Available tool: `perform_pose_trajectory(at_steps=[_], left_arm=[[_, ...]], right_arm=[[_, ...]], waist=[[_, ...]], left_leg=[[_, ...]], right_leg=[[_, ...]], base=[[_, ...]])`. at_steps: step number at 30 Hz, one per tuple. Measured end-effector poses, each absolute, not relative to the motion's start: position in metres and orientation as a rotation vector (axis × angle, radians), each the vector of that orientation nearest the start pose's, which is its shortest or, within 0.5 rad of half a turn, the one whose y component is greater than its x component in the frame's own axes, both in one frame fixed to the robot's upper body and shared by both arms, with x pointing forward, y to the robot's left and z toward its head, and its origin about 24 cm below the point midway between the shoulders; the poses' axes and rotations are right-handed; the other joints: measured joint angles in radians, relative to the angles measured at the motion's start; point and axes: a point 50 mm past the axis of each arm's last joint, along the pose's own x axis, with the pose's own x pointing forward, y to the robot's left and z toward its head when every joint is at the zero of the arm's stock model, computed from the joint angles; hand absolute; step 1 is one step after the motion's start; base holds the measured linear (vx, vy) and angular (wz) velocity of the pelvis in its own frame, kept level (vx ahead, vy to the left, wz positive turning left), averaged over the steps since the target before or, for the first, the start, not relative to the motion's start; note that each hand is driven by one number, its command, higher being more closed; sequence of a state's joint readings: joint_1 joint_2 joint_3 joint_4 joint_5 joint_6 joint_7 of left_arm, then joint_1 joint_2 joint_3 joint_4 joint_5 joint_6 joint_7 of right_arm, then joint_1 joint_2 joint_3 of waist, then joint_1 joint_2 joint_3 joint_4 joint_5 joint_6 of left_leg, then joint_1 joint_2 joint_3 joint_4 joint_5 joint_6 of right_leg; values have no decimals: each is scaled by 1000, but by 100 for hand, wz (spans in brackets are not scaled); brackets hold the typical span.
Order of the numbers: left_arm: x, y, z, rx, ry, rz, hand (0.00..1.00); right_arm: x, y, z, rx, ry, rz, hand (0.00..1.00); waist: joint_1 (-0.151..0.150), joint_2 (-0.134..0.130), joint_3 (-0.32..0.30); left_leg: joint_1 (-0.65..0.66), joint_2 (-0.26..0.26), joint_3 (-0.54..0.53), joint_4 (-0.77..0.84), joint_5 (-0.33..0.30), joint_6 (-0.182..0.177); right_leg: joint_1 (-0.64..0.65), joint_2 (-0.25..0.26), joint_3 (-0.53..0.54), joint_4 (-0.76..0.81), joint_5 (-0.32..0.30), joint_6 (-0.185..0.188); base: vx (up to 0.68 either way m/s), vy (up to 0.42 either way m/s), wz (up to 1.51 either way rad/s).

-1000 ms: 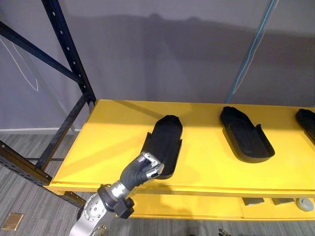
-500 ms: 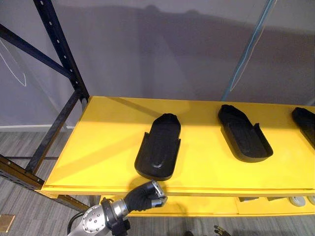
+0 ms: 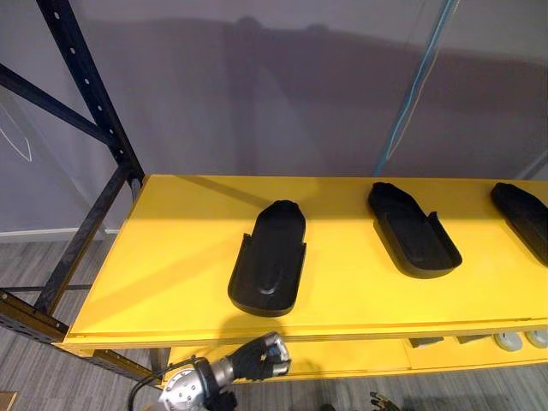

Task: Walk over and take plastic housings, then place them on the shelf

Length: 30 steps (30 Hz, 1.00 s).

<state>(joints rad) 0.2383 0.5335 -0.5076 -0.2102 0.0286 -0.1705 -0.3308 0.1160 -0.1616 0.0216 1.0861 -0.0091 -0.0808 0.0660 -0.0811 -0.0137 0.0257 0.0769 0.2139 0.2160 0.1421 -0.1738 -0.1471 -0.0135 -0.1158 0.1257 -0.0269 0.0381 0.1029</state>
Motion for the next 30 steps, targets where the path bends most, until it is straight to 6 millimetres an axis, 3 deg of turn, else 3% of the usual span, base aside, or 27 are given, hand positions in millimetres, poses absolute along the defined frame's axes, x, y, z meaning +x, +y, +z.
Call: perform_pose_trajectory(at_steps=[17, 30], left_arm=[[186, 113, 30, 309, -43, -571, 100], [195, 104, 13, 316, 6, -535, 100]], right_arm=[[75, -211, -163, -81, 1140, -69, 0], [68, -211, -164, -71, 1155, -103, 0]], waist=[[-1, 3, -2], [-2, 3, -18]], left_leg=[[17, -9, 7, -35, 14, 2], [31, -10, -1, -77, 40, -2]], right_leg=[[6, -6, -7, -10, 2, 4], [15, -6, -26, -26, 9, 10]], base=[[4, 3, -1], [-6, 1, 2]])
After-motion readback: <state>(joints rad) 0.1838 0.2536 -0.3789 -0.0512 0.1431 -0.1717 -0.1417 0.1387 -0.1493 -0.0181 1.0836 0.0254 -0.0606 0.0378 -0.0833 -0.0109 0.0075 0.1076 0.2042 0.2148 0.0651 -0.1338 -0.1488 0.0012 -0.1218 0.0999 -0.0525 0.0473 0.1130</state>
